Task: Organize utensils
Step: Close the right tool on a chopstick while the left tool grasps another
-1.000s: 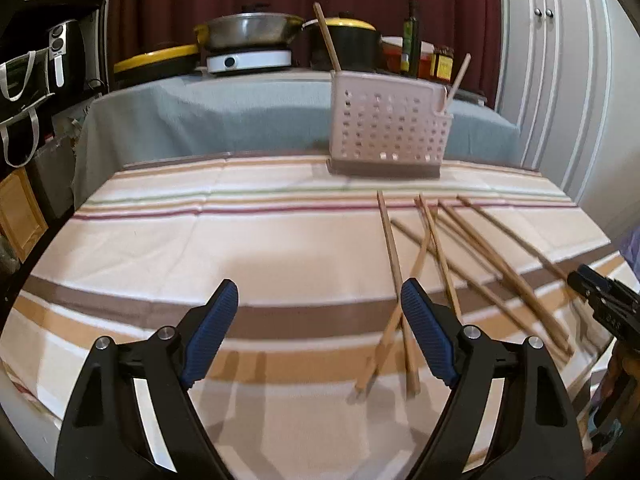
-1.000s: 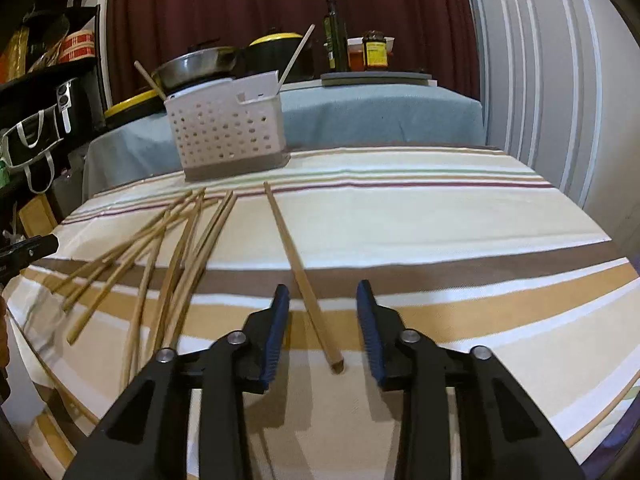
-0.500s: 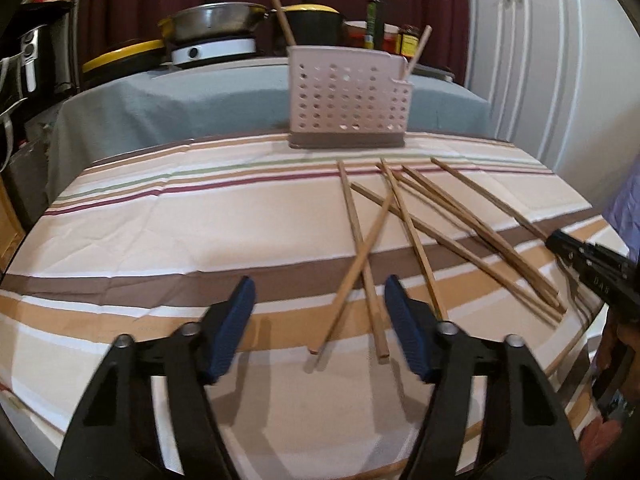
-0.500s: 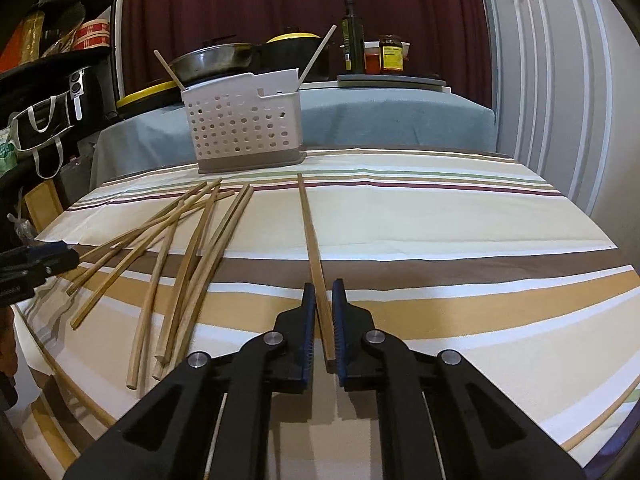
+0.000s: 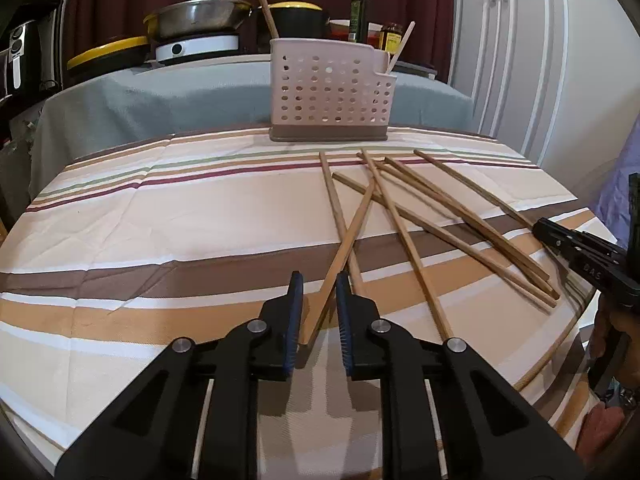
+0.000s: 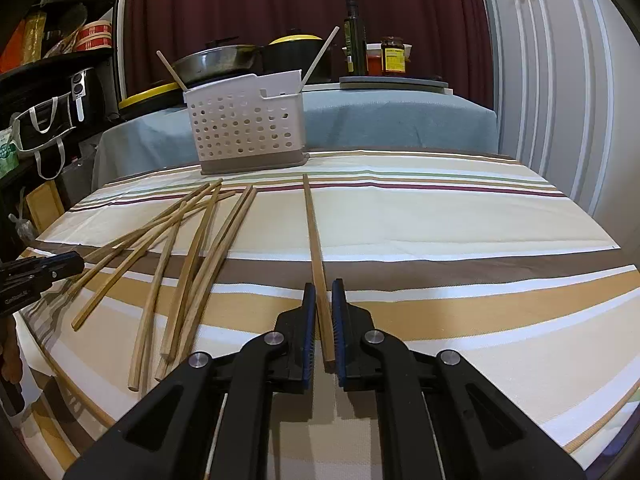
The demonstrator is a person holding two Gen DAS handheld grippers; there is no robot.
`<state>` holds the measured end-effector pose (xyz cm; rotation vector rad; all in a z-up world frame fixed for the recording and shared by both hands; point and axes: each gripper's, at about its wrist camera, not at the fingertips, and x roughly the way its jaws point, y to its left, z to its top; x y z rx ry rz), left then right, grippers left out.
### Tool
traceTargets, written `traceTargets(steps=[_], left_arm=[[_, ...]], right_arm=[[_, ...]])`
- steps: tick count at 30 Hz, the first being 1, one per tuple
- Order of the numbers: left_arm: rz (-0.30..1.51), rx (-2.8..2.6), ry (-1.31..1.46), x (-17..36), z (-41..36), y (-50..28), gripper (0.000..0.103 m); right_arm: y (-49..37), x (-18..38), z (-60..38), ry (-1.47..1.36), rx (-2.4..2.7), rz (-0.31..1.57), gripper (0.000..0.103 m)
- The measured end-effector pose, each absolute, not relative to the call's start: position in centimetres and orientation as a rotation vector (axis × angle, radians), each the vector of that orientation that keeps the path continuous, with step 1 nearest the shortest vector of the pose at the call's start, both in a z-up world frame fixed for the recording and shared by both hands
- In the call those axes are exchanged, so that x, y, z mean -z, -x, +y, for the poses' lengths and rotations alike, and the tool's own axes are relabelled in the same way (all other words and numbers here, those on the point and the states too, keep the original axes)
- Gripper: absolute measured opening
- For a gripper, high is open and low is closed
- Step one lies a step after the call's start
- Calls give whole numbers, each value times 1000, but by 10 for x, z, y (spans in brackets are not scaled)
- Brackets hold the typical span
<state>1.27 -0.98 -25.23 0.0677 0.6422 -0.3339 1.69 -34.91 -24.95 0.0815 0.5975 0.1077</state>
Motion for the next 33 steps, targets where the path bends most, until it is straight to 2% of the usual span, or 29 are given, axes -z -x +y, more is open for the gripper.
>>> traceTargets(steps=[6, 20, 33], left_arm=[[612, 336, -66, 247, -9, -7, 8], [537, 296, -64, 229, -3, 2, 5], [456, 250, -37, 202, 8, 9, 5]], right_arm=[[-16, 250, -348, -84, -106, 589, 7], [-8, 241, -347, -90, -90, 544, 7], [3, 207, -340, -65, -77, 435, 7]])
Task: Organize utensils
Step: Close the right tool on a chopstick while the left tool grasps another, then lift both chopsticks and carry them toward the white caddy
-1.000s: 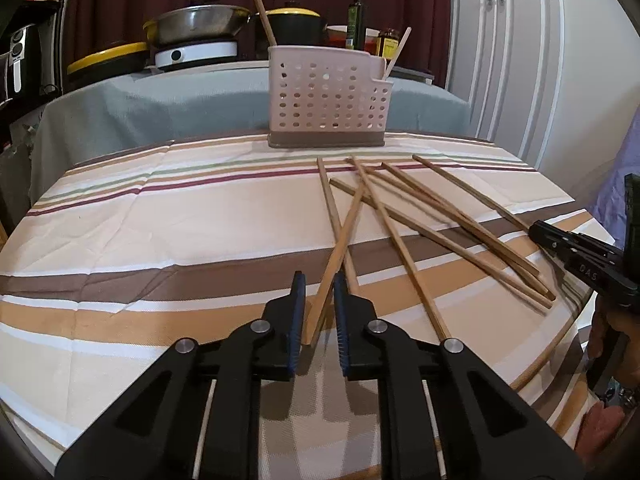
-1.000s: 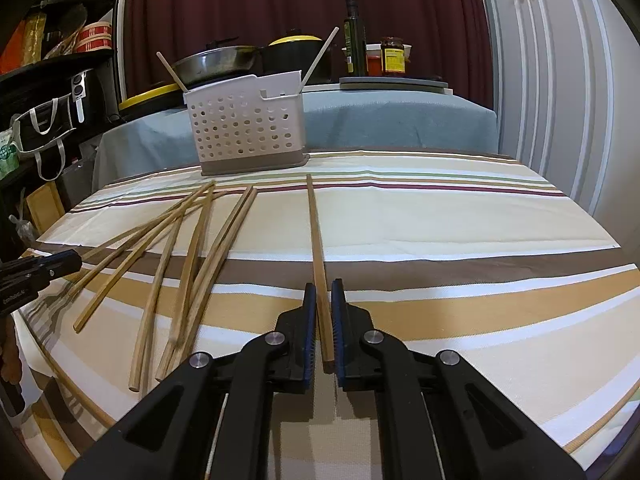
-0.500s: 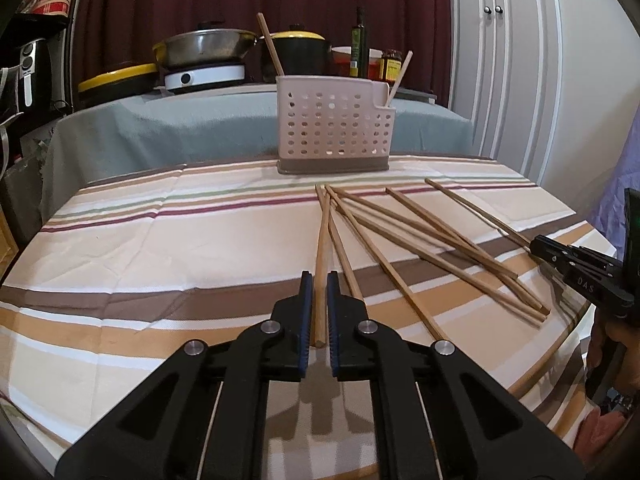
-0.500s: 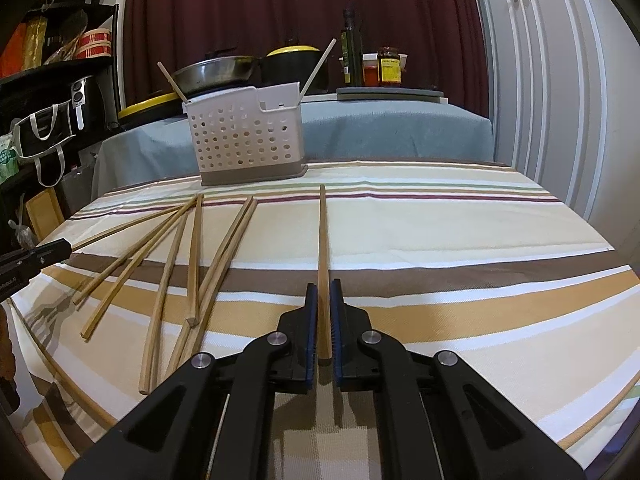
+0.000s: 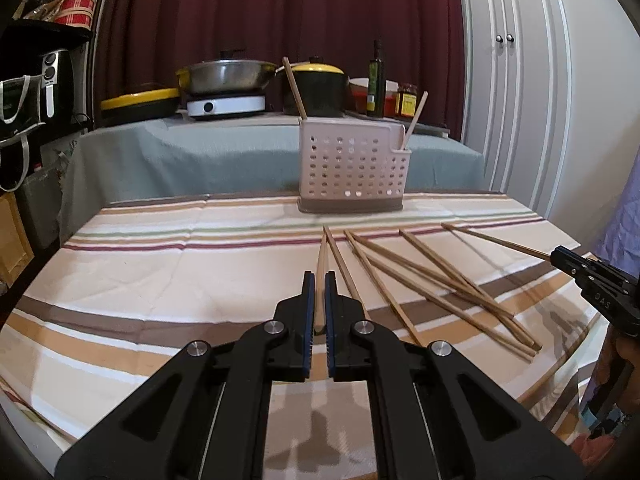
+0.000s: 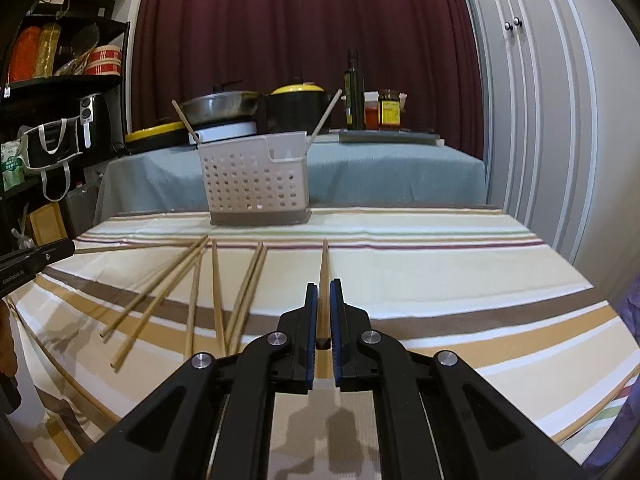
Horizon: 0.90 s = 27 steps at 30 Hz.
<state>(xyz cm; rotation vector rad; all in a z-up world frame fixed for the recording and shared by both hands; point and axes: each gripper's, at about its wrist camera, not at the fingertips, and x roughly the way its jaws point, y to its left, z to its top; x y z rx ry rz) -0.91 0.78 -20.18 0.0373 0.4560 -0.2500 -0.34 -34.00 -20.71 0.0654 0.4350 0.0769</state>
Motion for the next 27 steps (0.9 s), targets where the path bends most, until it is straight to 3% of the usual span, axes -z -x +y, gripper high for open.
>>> traceTargets(steps=[27], left_arm=[[347, 134, 2, 132, 24, 20, 5]], right_arm=[[5, 140, -336, -96, -54, 327, 7]])
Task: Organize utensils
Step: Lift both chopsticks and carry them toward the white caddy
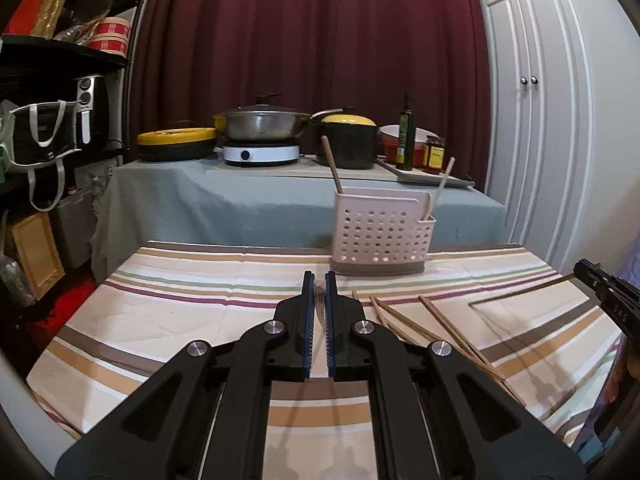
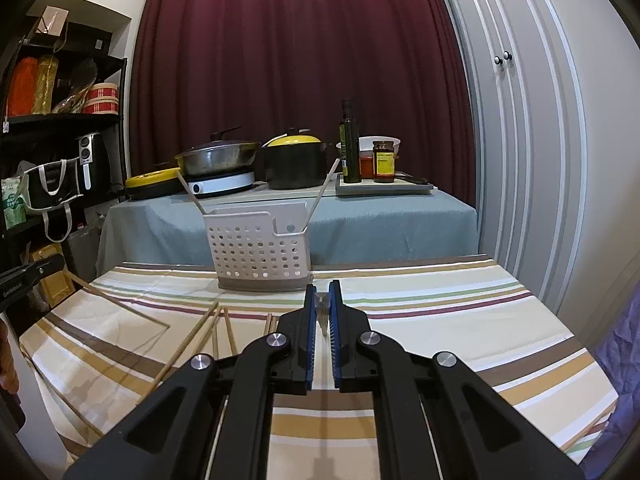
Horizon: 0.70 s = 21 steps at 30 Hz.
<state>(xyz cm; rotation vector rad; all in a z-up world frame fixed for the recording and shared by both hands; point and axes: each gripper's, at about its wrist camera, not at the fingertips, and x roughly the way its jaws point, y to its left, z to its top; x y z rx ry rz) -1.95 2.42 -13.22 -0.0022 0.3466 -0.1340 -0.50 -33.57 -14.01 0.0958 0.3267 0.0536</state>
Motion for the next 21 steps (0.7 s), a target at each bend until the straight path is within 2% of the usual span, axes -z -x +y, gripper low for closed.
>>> traceTargets(steps=[21], left_arm=[[387, 83, -10, 96, 26, -31, 5]], right_arm=[[-43, 107, -332, -70, -66, 335, 7]])
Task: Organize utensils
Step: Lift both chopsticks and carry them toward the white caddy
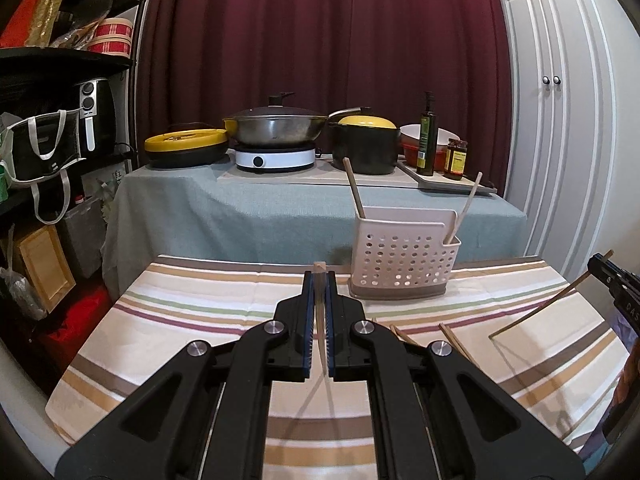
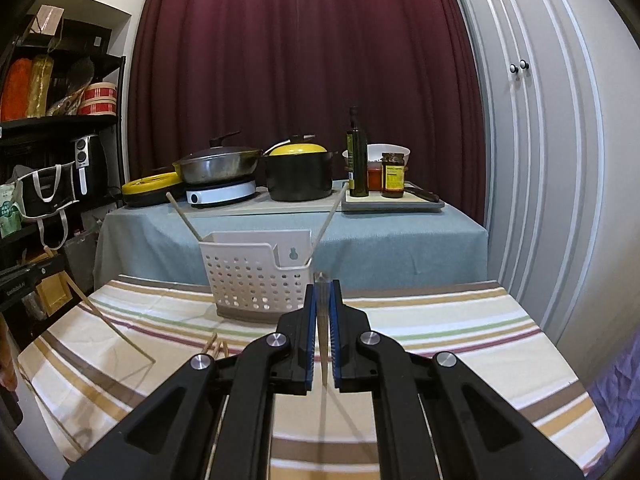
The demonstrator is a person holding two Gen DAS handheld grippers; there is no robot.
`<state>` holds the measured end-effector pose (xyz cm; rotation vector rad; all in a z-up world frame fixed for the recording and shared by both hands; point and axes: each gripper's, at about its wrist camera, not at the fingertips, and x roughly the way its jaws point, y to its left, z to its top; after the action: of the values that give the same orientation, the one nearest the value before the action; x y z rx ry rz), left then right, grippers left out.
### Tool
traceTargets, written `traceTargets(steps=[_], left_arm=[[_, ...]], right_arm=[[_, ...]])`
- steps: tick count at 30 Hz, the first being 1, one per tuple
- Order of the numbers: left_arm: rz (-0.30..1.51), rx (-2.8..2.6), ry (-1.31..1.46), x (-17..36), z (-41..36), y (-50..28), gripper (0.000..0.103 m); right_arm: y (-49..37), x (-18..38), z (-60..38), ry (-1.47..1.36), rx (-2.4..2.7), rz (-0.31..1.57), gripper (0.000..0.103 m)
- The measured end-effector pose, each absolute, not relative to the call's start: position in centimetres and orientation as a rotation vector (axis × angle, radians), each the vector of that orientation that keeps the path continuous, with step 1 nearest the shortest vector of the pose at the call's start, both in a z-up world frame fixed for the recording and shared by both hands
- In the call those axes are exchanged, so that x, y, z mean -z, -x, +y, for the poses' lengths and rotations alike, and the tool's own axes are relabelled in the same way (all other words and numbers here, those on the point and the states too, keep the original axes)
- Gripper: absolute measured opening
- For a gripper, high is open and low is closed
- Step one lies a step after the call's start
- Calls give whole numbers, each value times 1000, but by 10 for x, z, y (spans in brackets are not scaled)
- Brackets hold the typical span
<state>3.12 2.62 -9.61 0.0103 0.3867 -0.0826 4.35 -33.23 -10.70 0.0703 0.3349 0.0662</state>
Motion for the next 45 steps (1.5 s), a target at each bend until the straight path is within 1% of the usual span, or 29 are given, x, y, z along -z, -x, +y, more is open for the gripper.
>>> traceTargets(steps=[13, 27, 31, 38, 45], left_arm=[[395, 61, -16, 85, 28, -81, 6], [380, 48, -25, 79, 26, -102, 7], [352, 48, -41, 67, 21, -103, 6], [288, 73, -55, 29, 7, -111, 6], [272, 131, -46, -8, -8, -128, 6]], right_arm=[[-89, 94, -333, -62, -77, 321, 7], [-103, 79, -324, -45, -92, 308, 7], [-107, 66, -321, -34, -102, 284, 7], [-120, 35, -314, -23, -132, 223, 7], [-143, 6, -307, -27, -161, 175, 7]])
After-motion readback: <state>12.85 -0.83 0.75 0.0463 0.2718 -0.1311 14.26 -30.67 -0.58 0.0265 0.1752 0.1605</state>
